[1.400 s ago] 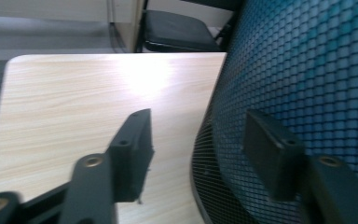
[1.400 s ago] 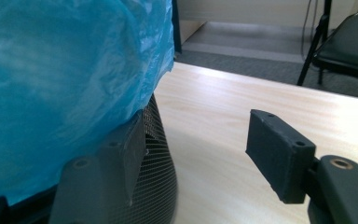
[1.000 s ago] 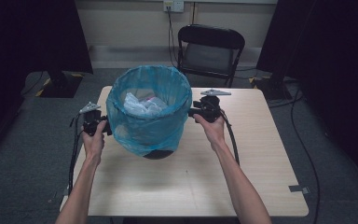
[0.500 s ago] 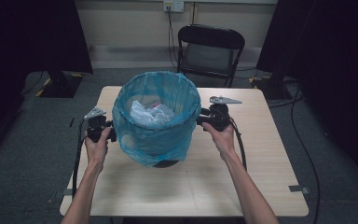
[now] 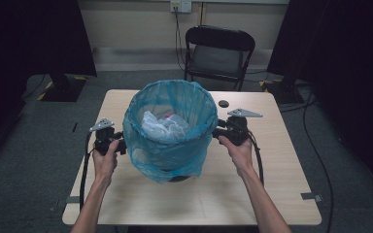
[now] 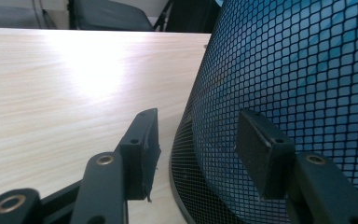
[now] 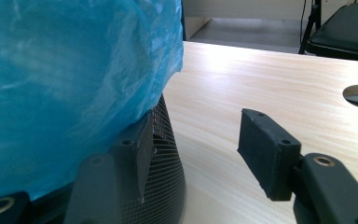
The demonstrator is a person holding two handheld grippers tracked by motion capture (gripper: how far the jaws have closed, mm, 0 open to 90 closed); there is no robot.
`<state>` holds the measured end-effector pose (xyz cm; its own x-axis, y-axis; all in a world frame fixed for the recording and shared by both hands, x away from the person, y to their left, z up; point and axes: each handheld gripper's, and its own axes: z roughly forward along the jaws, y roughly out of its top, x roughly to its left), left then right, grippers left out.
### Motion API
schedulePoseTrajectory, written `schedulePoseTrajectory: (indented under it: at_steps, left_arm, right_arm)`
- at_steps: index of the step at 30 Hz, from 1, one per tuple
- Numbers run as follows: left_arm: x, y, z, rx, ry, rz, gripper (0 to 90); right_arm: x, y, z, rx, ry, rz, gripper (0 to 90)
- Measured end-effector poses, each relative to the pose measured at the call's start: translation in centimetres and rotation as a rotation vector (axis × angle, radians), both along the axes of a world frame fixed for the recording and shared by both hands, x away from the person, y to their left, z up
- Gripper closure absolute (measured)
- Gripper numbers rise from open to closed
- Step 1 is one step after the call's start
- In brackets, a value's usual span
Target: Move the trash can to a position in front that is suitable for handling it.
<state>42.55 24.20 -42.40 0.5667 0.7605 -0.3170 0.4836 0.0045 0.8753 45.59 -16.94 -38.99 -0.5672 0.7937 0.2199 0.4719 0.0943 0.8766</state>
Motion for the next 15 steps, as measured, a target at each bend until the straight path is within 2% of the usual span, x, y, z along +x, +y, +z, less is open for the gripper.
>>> schedulePoseTrajectory:
  at_steps: [4,10,15]
  left_arm:
    - [-0.3,-0.6,0.1,0.019,0.001,-0.017,49.0]
    - [-1.0,-1.0,0.2,0.021,0.004,-0.060,48.8]
    - [-1.8,-1.5,0.4,0.030,-0.008,-0.082,47.1]
  right_arm:
    - [-0.7,-0.9,-0.3,0.032,0.002,0.001,45.5]
    - [-1.7,-1.5,-0.3,0.024,-0.011,0.000,45.7]
    - [-3.2,-2.5,-0.6,0.056,-0.018,-0.007,45.6]
